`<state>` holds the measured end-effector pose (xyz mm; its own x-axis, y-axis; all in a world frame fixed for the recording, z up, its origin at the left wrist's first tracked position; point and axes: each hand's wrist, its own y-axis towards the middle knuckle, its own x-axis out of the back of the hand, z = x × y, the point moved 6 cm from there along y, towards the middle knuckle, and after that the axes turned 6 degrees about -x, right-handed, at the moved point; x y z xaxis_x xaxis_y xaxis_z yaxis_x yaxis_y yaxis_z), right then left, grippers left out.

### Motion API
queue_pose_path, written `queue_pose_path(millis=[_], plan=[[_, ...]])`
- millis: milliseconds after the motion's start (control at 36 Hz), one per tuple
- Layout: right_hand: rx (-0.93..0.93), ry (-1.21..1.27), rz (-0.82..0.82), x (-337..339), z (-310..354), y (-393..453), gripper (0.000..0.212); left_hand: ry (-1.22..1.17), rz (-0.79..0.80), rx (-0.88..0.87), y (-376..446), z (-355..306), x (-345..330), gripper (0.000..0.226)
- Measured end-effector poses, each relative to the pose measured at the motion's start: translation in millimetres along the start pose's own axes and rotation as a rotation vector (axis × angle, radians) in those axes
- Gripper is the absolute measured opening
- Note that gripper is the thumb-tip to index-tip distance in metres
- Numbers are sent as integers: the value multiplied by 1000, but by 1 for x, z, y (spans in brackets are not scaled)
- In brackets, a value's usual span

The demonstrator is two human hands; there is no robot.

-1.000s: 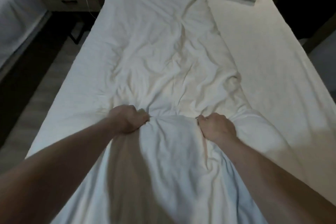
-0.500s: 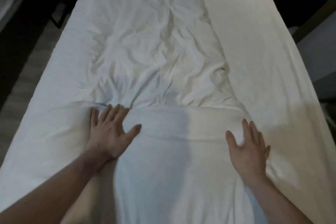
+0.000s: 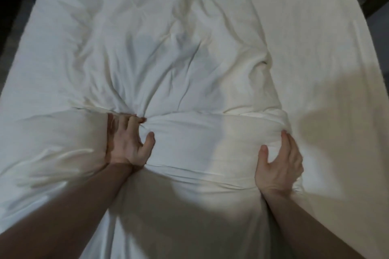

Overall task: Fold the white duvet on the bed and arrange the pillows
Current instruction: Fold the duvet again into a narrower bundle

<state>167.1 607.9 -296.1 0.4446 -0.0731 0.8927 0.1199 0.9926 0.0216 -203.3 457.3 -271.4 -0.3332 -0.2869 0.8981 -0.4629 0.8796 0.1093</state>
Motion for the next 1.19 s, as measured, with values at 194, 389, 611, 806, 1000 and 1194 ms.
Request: queue_pose_path(millis=[194, 389, 611, 806, 1000, 1194], plan=[[27, 9, -31, 2, 0, -1, 66, -12, -22, -17, -1, 0, 3, 46], [45, -27, 14, 13, 2, -8, 70, 16, 26, -7, -12, -10, 22, 47], [72, 127, 161, 66, 78, -94, 87, 218, 81, -128, -66, -20, 124, 58], [392, -55, 498, 36, 159, -259, 85, 212, 190, 199, -154, 57, 195, 81], [332, -160, 485, 29, 160, -262, 84, 122, 398, 319, -155, 102, 178, 95], [115, -286, 711, 79, 157, -294, 77, 134, 486, 253, -172, 74, 213, 89]])
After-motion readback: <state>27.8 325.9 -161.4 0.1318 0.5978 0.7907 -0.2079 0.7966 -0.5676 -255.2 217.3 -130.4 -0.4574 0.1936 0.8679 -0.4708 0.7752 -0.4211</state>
